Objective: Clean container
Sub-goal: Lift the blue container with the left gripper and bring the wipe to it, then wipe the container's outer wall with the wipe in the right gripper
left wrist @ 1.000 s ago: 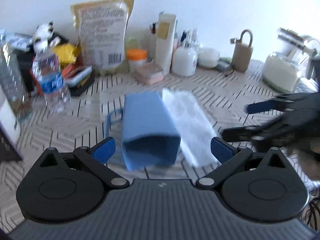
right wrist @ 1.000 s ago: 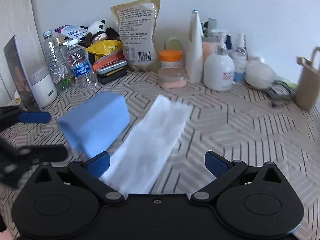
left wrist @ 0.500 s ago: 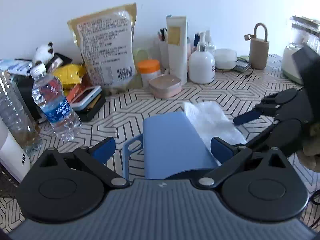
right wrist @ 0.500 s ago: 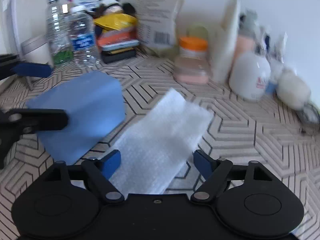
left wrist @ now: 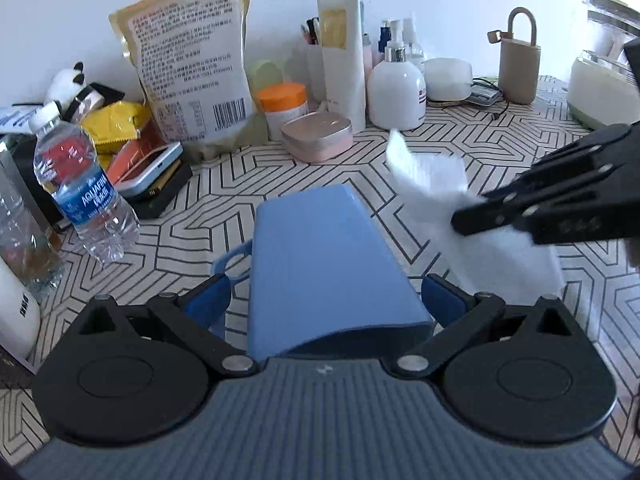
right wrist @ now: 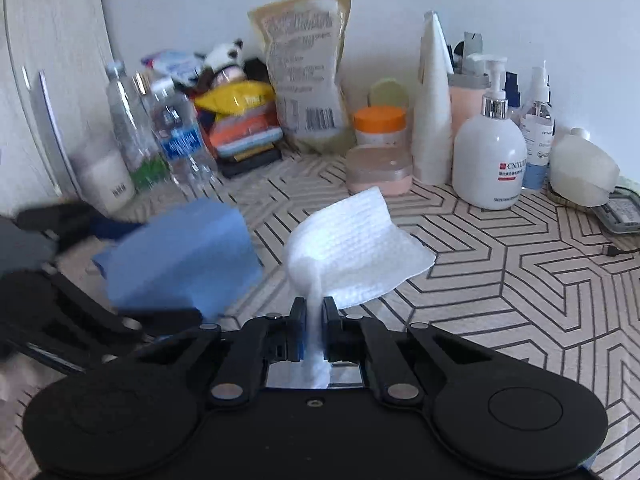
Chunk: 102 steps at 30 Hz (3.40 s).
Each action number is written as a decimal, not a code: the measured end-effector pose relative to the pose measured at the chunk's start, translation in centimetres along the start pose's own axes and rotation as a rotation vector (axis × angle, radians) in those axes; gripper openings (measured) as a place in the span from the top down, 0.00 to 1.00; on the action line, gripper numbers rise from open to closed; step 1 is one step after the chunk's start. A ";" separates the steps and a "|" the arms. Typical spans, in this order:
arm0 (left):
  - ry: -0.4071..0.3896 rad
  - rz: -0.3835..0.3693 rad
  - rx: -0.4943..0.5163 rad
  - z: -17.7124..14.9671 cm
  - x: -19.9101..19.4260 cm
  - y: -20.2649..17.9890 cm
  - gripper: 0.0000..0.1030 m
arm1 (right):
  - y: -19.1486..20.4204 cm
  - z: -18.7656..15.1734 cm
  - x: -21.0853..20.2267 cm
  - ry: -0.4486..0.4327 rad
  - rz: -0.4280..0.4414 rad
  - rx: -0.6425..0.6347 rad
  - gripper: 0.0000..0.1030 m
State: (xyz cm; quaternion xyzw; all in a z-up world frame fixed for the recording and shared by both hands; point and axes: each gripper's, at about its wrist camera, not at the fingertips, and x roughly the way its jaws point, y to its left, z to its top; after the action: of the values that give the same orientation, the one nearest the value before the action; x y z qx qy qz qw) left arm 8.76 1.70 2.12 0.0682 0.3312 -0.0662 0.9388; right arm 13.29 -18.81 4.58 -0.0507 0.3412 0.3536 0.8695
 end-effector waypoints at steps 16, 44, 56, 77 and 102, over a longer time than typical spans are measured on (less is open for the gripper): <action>-0.046 -0.125 0.064 -2.3 -2.1 -1.2 0.29 | 2.5 0.3 -2.6 -0.089 0.302 -0.011 0.92; -0.112 -0.012 0.038 -5.2 -4.0 -3.3 0.24 | 6.0 -1.1 -3.2 -0.041 0.533 -0.123 0.89; -0.117 -0.022 0.020 -5.1 -4.0 -2.9 0.24 | 3.1 -1.1 -2.8 -0.072 0.400 -0.021 0.87; -0.122 -0.019 0.026 -5.5 -4.2 -3.0 0.25 | 3.7 -1.5 -3.8 -0.065 0.409 -0.064 0.84; -0.116 -0.018 0.001 -5.5 -4.1 -2.6 0.24 | 3.9 -1.9 -3.3 -0.035 0.311 -0.094 0.82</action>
State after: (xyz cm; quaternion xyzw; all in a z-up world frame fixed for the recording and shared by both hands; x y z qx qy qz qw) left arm 1.78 0.46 0.22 0.0618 0.2767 -0.0788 0.9557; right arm 8.01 -18.47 5.74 -0.0317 0.3126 0.5002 0.8069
